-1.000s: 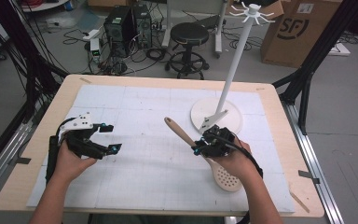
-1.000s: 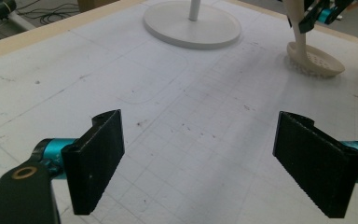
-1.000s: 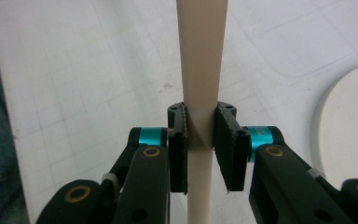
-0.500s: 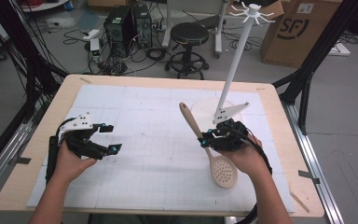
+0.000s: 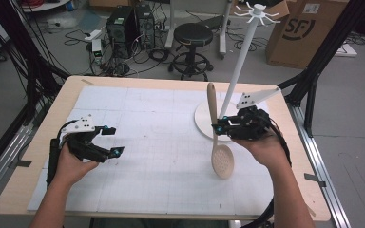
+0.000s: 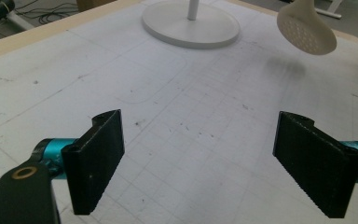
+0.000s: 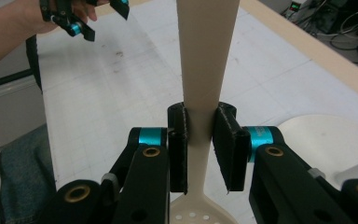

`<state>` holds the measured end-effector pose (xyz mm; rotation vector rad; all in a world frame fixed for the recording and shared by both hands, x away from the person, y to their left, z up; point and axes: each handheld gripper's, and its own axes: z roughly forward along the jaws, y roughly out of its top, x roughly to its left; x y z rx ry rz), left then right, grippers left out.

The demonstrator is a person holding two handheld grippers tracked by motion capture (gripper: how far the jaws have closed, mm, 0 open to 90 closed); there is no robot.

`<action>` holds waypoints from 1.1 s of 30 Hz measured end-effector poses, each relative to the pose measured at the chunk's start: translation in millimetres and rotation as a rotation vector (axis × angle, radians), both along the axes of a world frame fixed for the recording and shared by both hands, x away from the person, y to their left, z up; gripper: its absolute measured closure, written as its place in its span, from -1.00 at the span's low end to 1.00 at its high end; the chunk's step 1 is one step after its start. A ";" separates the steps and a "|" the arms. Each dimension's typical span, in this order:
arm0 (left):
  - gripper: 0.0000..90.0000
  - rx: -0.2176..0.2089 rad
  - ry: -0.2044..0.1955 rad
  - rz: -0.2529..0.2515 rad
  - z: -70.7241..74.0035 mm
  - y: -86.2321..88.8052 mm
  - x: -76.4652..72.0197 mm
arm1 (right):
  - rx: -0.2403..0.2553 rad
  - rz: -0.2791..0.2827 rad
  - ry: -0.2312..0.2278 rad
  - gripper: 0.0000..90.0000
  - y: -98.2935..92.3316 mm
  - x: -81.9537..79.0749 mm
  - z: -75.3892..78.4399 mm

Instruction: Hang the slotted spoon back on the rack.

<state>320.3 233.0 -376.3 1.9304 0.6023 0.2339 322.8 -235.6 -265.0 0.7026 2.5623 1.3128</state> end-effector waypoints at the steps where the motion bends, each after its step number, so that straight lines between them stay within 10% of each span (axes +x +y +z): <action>1: -0.62 -0.001 0.000 0.001 0.0 0.0 0.0 | -0.002 -0.003 -0.009 0.69 -1.3 0.4 3.1; 33: -0.63 0.002 0.003 0.004 -0.2 2.0 -0.2 | 0.040 -0.104 -0.107 0.69 -59.8 15.3 58.4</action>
